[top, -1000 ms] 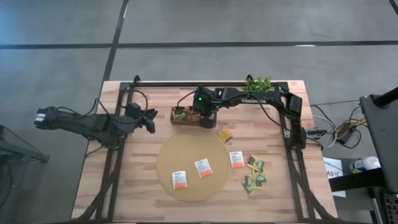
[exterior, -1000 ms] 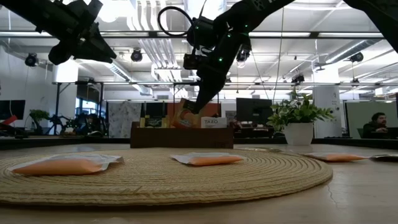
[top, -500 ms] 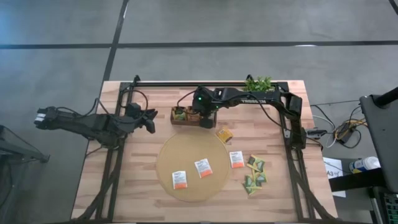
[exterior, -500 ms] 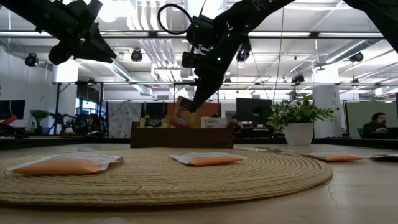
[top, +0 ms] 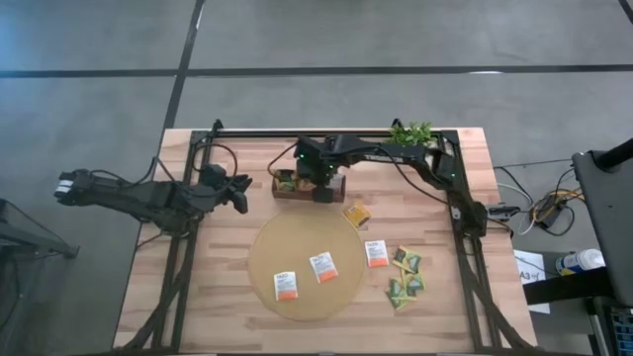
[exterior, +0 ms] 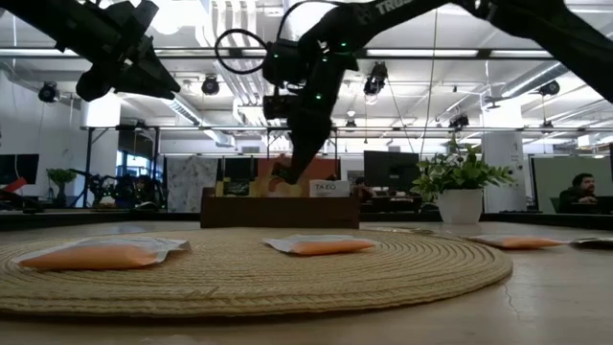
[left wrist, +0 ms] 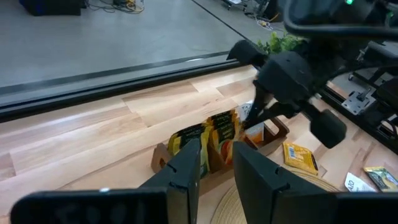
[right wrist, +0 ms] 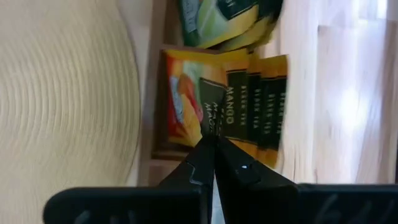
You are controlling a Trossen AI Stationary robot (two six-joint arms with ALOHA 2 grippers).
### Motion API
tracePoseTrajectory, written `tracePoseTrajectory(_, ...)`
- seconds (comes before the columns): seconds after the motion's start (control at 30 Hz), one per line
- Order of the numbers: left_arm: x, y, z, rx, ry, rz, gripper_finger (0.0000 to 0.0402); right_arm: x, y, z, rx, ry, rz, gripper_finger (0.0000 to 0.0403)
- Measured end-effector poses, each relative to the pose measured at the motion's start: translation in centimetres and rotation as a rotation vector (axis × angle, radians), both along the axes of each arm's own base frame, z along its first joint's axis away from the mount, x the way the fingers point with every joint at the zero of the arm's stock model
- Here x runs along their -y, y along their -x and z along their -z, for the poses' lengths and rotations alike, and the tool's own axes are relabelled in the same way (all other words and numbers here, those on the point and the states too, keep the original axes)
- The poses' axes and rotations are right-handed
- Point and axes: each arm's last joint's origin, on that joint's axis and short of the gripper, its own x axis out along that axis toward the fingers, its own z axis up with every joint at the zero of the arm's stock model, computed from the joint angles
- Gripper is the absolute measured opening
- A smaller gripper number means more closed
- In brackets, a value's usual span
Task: Pick & Place Tea
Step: Put the yellow tea bag into the middle section of the wooden organizer
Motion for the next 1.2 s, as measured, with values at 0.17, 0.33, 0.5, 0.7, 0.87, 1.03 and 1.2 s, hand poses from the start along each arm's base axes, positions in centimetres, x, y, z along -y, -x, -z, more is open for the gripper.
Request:
tracePoseTrajectory(0.17, 0.1, -0.1, 0.1, -0.003, 0.016, 0.013, 0.0087, 0.3, -1.1, -0.6, -0.002, -0.017, 0.044, 0.0008)
tracePoseTrajectory(0.33, 0.1, -0.2, 0.1, -0.004, 0.017, 0.012, 0.0087, 0.4, -1.4, 0.8, -0.085, -0.044, 0.082, 0.0008)
tracePoseTrajectory(0.5, 0.1, -0.2, 0.4, -0.019, 0.007, 0.016, 0.0087, 0.2, -1.4, 0.7, -0.097, -0.052, 0.100, 0.0008)
tracePoseTrajectory(0.7, 0.1, -0.2, 0.8, -0.023, 0.008, 0.015, 0.0087, 0.1, -1.6, 0.6, -0.078, -0.054, 0.122, 0.0009)
tracePoseTrajectory(0.87, 0.1, -0.3, 1.1, -0.011, 0.017, 0.031, 0.0087, 0.2, -2.0, 0.3, -0.029, -0.051, 0.141, 0.0018)
tracePoseTrajectory(1.03, 0.2, -0.4, 1.4, -0.002, 0.022, 0.043, 0.0087, 0.3, -2.4, 0.1, 0.017, -0.051, 0.163, 0.0055)
tracePoseTrajectory(1.2, 0.2, -0.3, 1.6, -0.012, 0.024, 0.049, 0.0087, 0.3, -2.5, 0.1, 0.022, -0.054, 0.172, 0.0092)
